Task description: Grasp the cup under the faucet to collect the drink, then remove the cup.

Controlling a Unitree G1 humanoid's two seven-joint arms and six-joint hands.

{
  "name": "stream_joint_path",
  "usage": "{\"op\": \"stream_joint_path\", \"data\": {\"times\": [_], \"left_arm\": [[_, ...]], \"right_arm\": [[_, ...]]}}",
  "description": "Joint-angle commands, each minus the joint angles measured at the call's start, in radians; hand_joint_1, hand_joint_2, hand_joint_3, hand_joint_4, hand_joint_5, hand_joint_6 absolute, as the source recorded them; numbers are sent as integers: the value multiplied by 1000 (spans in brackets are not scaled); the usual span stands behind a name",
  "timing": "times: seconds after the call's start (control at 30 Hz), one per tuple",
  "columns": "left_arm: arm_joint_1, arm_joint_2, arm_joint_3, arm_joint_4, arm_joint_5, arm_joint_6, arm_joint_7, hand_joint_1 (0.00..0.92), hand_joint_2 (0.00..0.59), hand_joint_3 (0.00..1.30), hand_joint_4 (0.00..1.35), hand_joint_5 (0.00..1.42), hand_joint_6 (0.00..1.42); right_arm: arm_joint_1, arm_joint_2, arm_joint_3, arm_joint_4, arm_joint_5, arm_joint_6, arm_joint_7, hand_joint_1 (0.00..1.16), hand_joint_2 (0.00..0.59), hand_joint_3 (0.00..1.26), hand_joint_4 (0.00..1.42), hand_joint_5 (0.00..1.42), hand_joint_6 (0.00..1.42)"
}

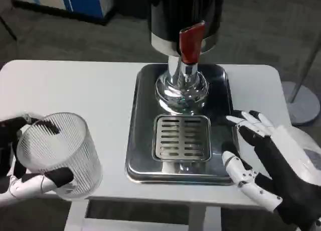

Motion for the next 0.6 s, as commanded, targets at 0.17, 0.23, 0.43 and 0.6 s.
{"op": "stream_joint_path", "data": {"times": [0.17,0.23,0.43,0.6], "left_arm": [[-5,9,-2,-17,-16,-9,0,294,72,982,1179,1348,1424],[-3,8,-1,-19,-16,-8,0,291,73,982,1179,1348,1424],[2,7,2,-23,-17,-8,1,288,74,982,1179,1348,1424],[4,6,1,-24,-15,-6,0,285,75,982,1179,1348,1424]], "right_arm": [[12,0,-1,-4,3,-1,8,83,539,206,77,0,163],[14,0,-1,-6,3,-1,7,83,539,206,79,0,163],[18,0,-1,-11,4,-2,8,83,539,206,83,0,163],[22,0,-6,-14,6,-3,6,83,539,206,83,0,163]]}}
